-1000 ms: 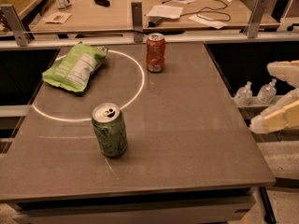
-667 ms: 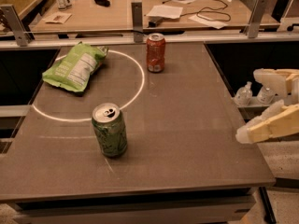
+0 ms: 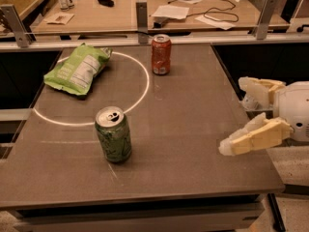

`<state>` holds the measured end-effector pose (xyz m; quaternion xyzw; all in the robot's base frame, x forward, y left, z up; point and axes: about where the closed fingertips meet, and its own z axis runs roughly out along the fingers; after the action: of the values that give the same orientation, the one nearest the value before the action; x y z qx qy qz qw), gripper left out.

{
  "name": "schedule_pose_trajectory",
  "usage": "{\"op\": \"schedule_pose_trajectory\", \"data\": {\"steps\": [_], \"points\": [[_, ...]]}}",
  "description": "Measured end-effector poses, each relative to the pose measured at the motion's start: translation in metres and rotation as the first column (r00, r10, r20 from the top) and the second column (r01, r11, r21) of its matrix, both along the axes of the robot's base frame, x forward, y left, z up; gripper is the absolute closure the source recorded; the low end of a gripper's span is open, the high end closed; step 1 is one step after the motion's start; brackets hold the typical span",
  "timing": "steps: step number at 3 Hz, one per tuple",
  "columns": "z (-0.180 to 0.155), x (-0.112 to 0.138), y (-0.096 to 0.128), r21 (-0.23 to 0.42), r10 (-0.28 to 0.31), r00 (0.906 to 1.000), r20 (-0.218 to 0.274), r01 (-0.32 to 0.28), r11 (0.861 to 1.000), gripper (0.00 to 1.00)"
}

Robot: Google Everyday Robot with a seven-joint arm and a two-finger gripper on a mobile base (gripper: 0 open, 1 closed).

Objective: Move green can near coke can

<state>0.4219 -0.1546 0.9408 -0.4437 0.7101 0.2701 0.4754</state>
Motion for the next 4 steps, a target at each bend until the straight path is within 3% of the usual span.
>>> {"op": "schedule_pose_trajectory", "data": {"steps": [1,2,3,4], "points": [[0.0,0.0,0.0,0.0,0.0,1.0,0.0,0.0,1.0,0.0],[-0.003,-0.006,0.013,0.032,-0.009,0.9995,-0.03,0.01,0.999,0.0],[-0.014,-0.013,0.045,0.113,0.01,0.9987,-0.051,-0.004,0.994,0.0],[-0.023,-0.022,0.081,0.186,0.082,0.996,-0.036,-0.074,0.98,0.0]]}}
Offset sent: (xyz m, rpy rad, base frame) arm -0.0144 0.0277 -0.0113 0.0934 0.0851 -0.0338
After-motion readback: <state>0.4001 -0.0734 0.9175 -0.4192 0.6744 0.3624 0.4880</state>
